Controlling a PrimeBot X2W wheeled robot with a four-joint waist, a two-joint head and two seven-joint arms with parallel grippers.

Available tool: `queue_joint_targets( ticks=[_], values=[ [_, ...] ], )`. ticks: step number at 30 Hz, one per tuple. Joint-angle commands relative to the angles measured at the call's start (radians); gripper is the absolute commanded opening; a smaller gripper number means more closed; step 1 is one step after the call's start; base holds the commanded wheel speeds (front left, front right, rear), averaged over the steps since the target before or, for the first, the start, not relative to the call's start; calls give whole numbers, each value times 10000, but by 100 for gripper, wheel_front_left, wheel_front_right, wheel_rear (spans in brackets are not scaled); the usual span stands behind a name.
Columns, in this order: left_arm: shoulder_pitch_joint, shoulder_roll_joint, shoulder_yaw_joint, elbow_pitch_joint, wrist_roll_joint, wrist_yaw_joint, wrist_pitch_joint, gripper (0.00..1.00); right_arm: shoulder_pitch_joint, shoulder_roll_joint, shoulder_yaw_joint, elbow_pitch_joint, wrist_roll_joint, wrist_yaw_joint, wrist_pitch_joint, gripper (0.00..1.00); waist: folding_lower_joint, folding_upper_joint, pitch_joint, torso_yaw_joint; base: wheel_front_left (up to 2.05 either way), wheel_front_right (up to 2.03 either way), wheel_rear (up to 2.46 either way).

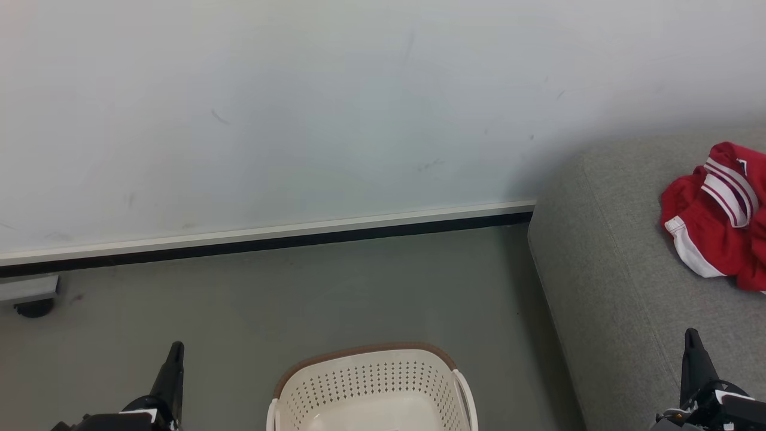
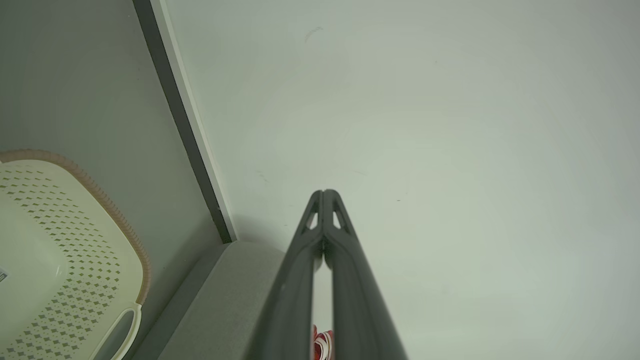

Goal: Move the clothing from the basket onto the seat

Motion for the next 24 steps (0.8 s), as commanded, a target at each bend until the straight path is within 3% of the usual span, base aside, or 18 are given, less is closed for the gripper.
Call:
queue_joint_targets(
  ticks=[1, 24],
  values=[
    [-3, -6, 49, 32, -73, -76, 38, 0, 10, -90, 38, -37, 70, 4, -38, 0, 0, -1, 0, 0, 0, 0, 0],
    [0, -6, 49, 24, -74, -74, 38, 0, -8, -235, 196, -96, 222, 4, -190, 0, 0, -1, 2, 0, 0, 0, 0]
  ],
)
